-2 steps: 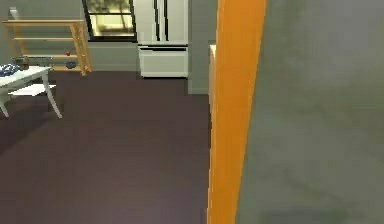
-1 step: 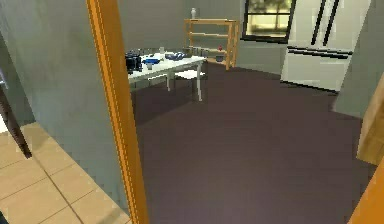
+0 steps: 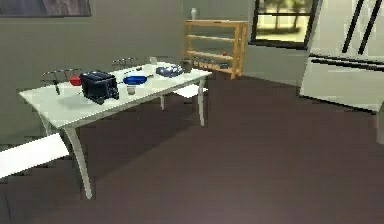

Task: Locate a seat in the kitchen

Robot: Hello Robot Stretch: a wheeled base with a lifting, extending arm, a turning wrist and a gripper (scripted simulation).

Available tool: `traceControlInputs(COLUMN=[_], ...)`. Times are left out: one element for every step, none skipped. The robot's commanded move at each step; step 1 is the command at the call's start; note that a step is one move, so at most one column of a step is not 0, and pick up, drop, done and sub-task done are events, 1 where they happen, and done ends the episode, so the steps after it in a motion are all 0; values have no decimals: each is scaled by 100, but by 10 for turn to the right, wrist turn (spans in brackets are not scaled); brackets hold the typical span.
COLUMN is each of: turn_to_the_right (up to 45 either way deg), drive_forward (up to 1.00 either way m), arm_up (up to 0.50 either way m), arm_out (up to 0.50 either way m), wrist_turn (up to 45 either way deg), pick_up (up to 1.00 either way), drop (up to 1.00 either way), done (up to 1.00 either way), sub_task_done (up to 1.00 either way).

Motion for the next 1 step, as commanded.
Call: traceControlInputs(turn_to_the_right=[-120], drive_forward=[0], arm_up=[0], arm_out=[0], wrist_turn=[0], pick_up=[0], drop=[0], done=[0], sub_task_done=[0])
